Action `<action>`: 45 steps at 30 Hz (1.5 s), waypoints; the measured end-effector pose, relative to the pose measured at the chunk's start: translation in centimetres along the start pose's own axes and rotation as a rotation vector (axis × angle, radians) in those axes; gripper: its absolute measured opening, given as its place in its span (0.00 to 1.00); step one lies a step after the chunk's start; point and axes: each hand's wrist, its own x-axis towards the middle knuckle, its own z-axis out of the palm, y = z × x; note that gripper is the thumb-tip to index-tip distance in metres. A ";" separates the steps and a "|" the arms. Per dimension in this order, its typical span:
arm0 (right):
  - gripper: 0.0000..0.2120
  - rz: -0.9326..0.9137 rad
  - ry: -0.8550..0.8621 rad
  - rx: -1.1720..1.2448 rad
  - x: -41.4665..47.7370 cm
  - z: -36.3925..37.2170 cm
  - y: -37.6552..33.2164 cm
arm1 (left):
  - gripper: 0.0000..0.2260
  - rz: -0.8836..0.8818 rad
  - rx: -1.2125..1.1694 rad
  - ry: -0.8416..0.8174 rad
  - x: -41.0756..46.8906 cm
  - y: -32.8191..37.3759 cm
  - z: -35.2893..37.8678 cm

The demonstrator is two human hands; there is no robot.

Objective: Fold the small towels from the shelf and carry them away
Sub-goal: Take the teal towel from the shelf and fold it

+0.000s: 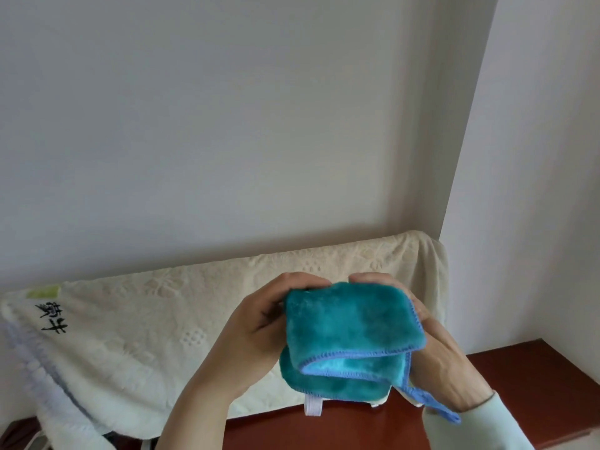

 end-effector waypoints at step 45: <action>0.16 -0.056 -0.001 0.068 1.0 0.1 -1.6 | 0.20 -0.185 -0.184 -0.074 1.4 -1.7 1.8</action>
